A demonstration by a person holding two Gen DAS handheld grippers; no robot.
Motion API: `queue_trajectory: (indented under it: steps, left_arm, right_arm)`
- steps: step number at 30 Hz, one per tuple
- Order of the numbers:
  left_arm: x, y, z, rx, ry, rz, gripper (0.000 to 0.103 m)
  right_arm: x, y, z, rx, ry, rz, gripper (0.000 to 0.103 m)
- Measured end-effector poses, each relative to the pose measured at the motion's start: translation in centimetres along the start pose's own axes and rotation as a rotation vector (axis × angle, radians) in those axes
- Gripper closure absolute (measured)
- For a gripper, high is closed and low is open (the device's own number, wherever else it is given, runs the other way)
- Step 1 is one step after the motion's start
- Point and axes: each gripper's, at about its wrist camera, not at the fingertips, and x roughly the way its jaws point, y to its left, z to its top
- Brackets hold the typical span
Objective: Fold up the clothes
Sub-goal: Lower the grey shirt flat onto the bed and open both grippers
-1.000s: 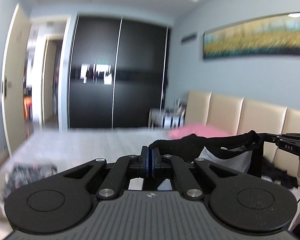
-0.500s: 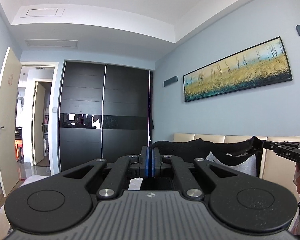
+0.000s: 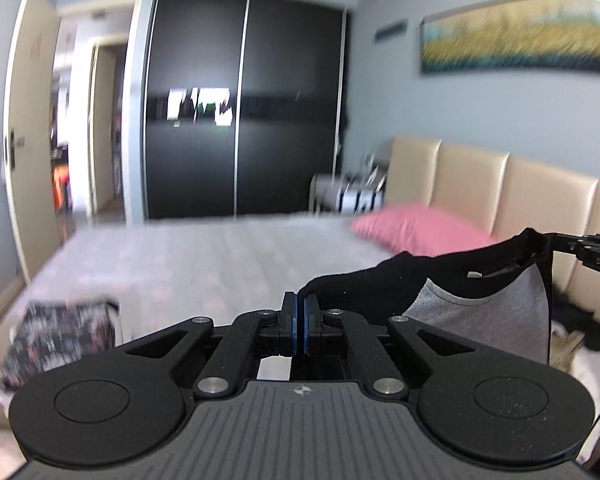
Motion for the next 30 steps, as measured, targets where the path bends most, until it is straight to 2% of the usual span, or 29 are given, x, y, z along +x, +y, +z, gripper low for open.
queue_trajectory:
  steps: [8, 11, 18, 24, 25, 27, 30]
  left_arm:
    - [11.7, 4.1, -5.3, -0.053, 0.203, 0.042, 0.102]
    - [15.1, 5.1, -6.8, -0.073, 0.248, 0.048, 0.102]
    - [21.6, 6.1, -8.7, -0.094, 0.323, 0.08, 0.102]
    - [24.8, 6.8, -9.7, -0.117, 0.373, 0.109, 0.099]
    - [24.9, 6.8, -9.9, -0.111, 0.379, 0.119, 0.097]
    - [25.2, 6.9, -10.0, -0.11, 0.396, 0.119, 0.089]
    - [24.5, 7.2, -10.3, -0.089, 0.402, 0.125, 0.087]
  right_arm:
    - [14.8, 0.0, -6.1, -0.042, 0.317, 0.058, 0.102]
    - [19.3, -0.1, -8.2, -0.054, 0.387, 0.062, 0.102]
    - [27.3, 0.1, -11.2, -0.05, 0.477, 0.063, 0.102]
    - [30.8, 0.1, -12.9, -0.012, 0.515, 0.058, 0.099]
    - [31.2, 0.0, -13.0, -0.009, 0.517, 0.047, 0.096]
    - [31.7, -0.3, -13.2, -0.002, 0.524, 0.027, 0.072]
    - [31.4, -1.2, -13.5, 0.005, 0.536, 0.016, 0.071]
